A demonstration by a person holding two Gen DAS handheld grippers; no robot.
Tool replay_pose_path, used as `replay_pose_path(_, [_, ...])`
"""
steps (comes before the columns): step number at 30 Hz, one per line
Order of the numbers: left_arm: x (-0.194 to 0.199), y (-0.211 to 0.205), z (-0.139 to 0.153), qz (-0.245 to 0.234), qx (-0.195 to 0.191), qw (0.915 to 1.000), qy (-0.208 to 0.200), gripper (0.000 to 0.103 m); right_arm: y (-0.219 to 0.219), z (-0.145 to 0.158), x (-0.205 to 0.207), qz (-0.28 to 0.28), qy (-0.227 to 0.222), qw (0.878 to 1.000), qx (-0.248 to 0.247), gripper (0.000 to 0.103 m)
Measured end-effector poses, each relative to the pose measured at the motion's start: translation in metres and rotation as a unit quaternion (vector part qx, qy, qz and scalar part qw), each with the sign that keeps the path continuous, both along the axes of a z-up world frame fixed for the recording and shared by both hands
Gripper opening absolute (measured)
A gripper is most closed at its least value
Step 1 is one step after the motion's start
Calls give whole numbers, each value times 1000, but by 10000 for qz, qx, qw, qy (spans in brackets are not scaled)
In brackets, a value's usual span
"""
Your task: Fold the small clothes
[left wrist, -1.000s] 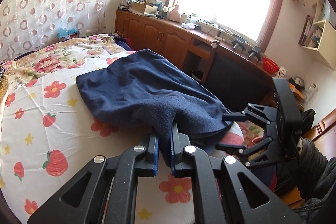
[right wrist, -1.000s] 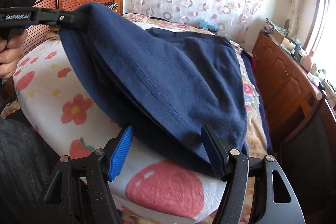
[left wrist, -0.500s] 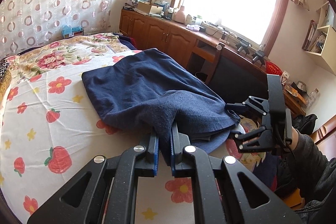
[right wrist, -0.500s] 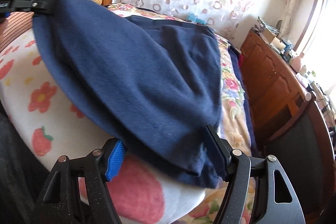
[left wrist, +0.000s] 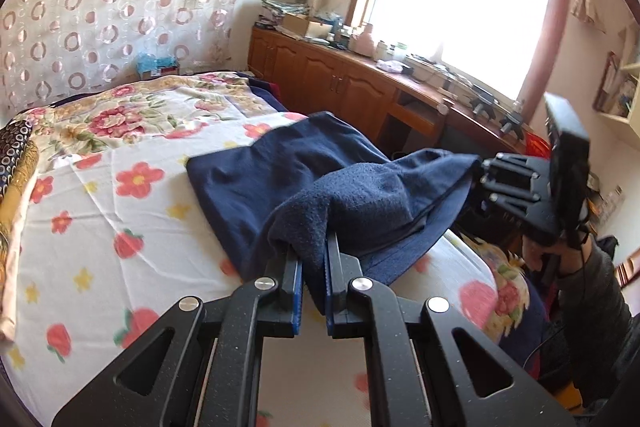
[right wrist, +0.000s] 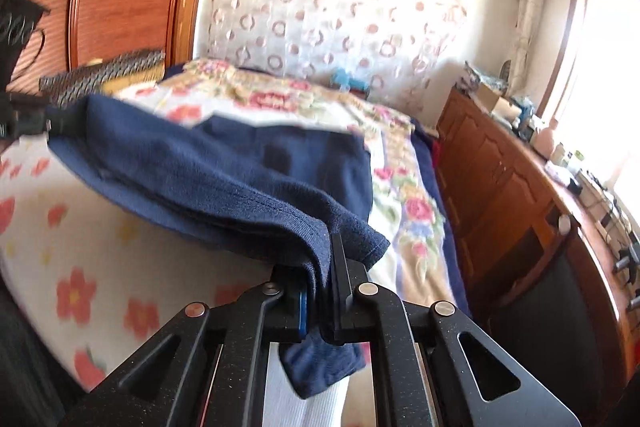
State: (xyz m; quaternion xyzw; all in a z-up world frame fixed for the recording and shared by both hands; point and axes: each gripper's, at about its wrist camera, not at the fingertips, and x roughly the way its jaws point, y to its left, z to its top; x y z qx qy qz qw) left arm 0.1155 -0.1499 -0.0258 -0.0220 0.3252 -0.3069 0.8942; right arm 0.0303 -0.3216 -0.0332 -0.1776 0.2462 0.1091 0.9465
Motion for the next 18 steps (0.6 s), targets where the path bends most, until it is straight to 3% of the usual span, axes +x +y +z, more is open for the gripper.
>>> replay_pose_path(6, [59,12,-6,324,-18,9993,197,9,24,20,60,92,-65,9999,-71,8])
replay_pose_path(14, [117,14,-24,364,69,9976,583,13,28,2,151,105,415,9990,-90,8])
replay_pose_path(15, [119,16,-24,303,21,9976,619,18,26,1,158,89,482,9988,-60,8])
replay_pose_path(16, [119,19,-23,255,-55,9978,610,33,24,1,164,90,556,9984,-25,8])
replay_pose_path(18, [116,26,-16,303,-125,9984,462,50,20,10,180,87,646,9979,31,8])
